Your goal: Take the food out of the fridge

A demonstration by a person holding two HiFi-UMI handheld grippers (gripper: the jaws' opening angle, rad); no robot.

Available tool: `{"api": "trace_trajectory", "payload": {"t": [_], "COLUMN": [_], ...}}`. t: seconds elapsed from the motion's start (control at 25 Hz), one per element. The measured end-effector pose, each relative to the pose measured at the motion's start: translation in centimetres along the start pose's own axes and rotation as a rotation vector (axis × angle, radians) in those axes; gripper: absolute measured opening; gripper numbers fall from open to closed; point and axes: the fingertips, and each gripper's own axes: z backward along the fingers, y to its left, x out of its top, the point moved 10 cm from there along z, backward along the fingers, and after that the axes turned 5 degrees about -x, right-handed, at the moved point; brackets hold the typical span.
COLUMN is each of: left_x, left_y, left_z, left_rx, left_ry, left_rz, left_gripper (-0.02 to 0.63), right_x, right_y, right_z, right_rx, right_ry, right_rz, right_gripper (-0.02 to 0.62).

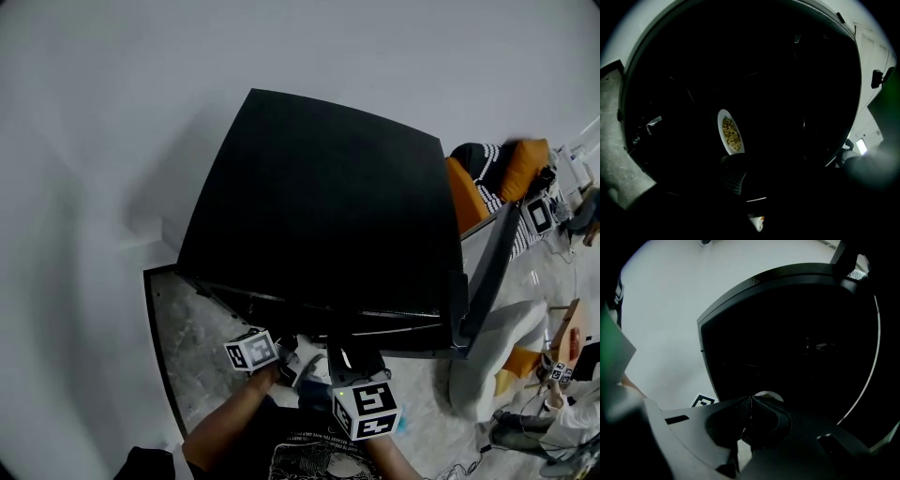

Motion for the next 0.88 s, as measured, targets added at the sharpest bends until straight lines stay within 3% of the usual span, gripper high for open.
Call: {"api": "trace_trajectory", "payload": {"t": [0.48,0.88], "left_x": [-0.7,-0.3], "left_y": [2.2,3.0], "left_z": [-1.2,-3.0], "left_rx": [0.043,0.065], "left_ry": [-0.04,-0.071], "left_rz": [0.076,0.136], "left_gripper": [0.114,0.112], "right_x": [0.4,0.4], "right_y": [-1.6,-2.7], "right_z": [-1.3,-1.3], "right_rx": [0.031,0.014], "right_ry": [0.016,0.019], "right_rz": [0.042,0.065], "right_gripper": [0.023,0.023]}}
